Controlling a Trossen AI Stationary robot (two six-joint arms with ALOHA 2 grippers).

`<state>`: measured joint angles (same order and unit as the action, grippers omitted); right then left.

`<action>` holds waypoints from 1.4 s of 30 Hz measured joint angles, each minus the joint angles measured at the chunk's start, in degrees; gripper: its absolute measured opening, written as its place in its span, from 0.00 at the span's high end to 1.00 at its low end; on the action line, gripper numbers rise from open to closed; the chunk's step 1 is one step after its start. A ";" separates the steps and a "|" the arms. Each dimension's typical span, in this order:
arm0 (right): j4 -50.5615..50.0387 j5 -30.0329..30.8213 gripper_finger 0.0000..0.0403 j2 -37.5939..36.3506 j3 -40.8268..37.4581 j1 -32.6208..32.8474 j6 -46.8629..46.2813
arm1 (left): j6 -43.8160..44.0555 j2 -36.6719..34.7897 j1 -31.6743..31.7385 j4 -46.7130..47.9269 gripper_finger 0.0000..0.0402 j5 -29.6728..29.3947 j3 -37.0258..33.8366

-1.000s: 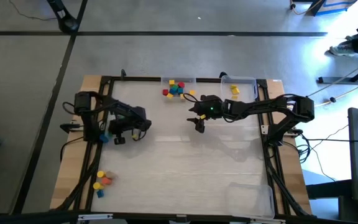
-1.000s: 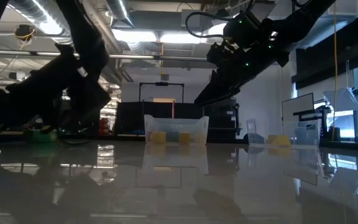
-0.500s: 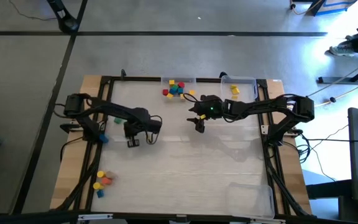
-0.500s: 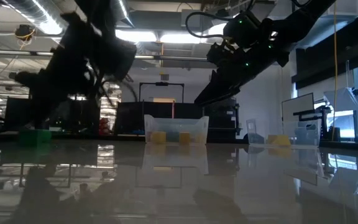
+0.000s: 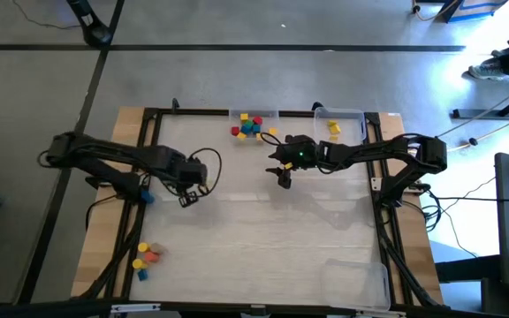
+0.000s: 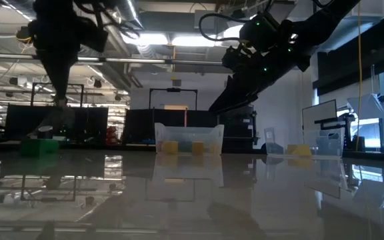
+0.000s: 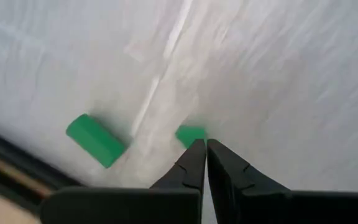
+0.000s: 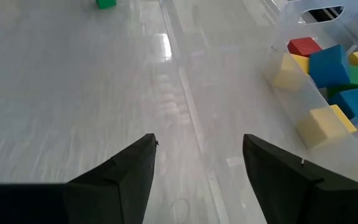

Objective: Sort blocks by size
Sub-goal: Put the triangle green block into the top right transparent bin

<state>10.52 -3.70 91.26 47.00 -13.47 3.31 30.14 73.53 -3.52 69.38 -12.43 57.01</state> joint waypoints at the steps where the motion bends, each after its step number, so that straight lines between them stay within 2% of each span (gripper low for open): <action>1: 0.00 0.00 0.41 0.00 0.00 0.00 0.02 | 0.96 -1.57 -0.19 -0.98 0.98 0.01 -0.80; 5: 0.01 0.00 0.41 0.00 0.00 -0.01 0.00 | 3.94 -5.52 -0.23 -1.47 0.89 0.01 -4.40; 13: 0.02 0.00 0.41 0.00 0.00 0.00 0.00 | 11.09 -6.81 -0.14 -4.26 0.60 1.28 -12.73; 18: 0.02 0.00 0.41 0.00 0.00 -0.02 0.00 | 13.28 -6.73 -0.14 -10.13 0.52 4.60 -17.21; 35: 0.09 0.00 0.41 0.00 0.00 -0.02 0.00 | 13.80 -6.73 -0.14 -26.60 0.50 4.14 -27.13; 42: 0.09 0.00 0.41 0.00 0.00 -0.02 0.00 | 15.58 -6.71 -0.08 -28.16 0.61 2.38 -28.54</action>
<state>10.61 -3.70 91.26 47.00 -13.49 3.31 45.71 66.83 -3.60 41.22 -10.05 28.47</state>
